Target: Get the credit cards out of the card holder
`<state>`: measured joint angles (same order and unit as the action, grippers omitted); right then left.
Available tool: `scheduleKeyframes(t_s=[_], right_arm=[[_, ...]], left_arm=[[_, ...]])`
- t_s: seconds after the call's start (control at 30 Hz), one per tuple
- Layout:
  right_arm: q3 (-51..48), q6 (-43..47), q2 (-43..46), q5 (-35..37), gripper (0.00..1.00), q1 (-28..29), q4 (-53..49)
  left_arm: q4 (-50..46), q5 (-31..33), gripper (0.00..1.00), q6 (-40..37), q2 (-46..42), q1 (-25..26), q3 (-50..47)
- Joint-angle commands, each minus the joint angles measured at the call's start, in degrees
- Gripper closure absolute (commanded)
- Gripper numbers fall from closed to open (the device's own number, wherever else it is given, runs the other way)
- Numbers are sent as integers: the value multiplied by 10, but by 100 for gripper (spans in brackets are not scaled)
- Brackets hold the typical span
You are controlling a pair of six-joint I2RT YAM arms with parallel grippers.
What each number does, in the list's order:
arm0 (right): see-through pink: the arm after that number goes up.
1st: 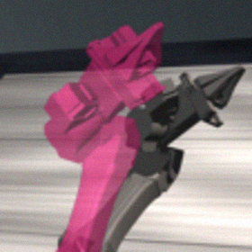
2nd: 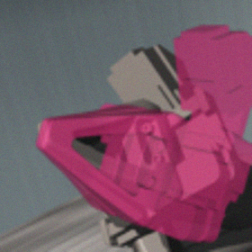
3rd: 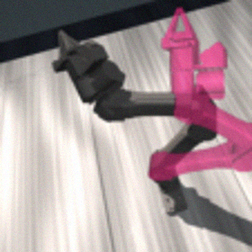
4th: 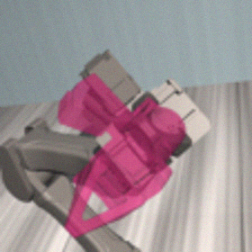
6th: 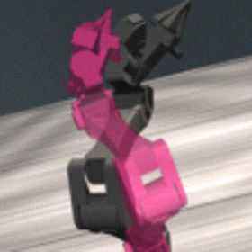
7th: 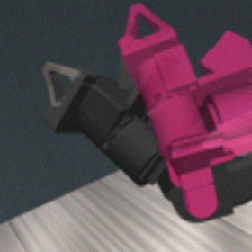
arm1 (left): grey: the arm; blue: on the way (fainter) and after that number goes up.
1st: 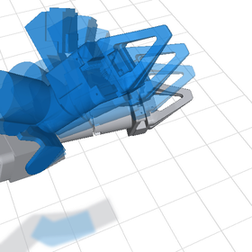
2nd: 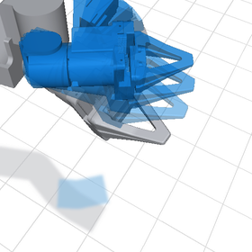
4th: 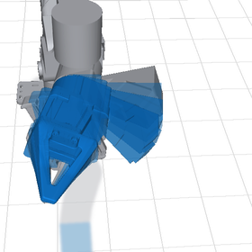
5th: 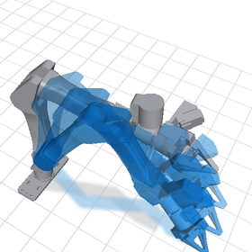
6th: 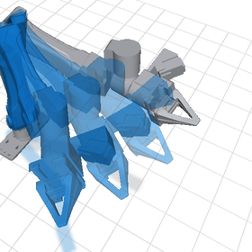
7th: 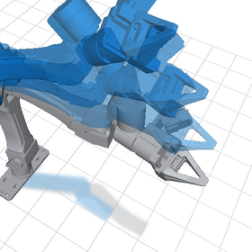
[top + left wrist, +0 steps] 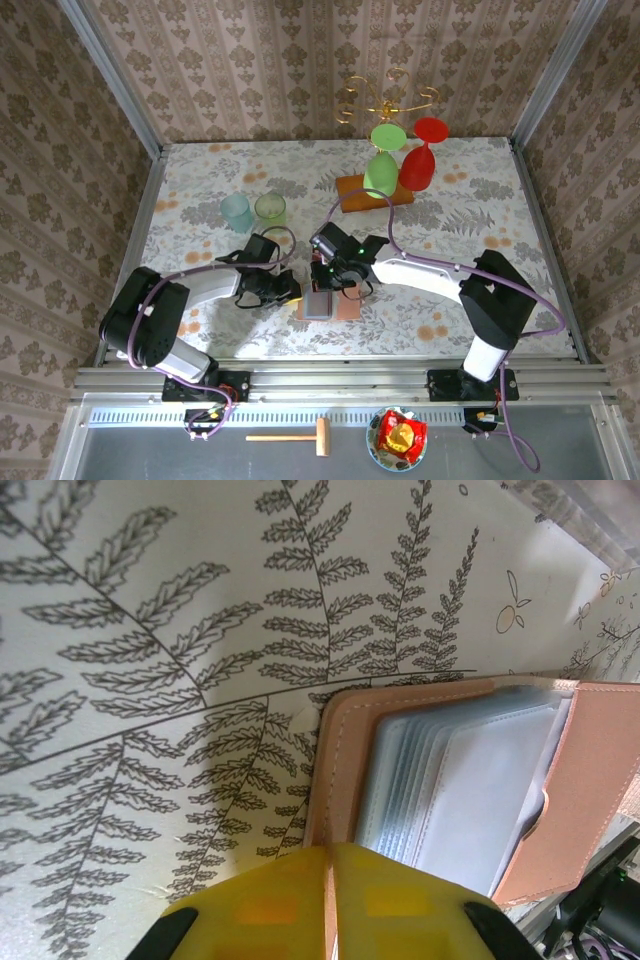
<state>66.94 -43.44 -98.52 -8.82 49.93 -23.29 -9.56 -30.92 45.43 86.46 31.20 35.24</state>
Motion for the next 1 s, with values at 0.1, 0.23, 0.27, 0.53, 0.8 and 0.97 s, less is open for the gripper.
scheduleKeyframes(t_s=[0.1,0.23,0.27,0.53,0.8,0.97], right_arm=[[-12,-67,-32,-37,99,2,27],[-16,-77,-43,-39,93,2,29],[-18,-79,-45,-39,91,2,29],[-20,-90,-68,-37,77,4,13],[-20,-94,-67,-13,70,5,-21],[-22,-96,-60,-2,67,3,-33]], left_arm=[[2,-5,90,2,16,3,-16],[-1,-5,90,0,18,3,-18],[-3,-5,90,-1,18,4,-18],[-21,10,90,-5,21,4,-18],[-36,20,90,-7,24,4,-18],[-46,24,90,-12,31,4,-12]])
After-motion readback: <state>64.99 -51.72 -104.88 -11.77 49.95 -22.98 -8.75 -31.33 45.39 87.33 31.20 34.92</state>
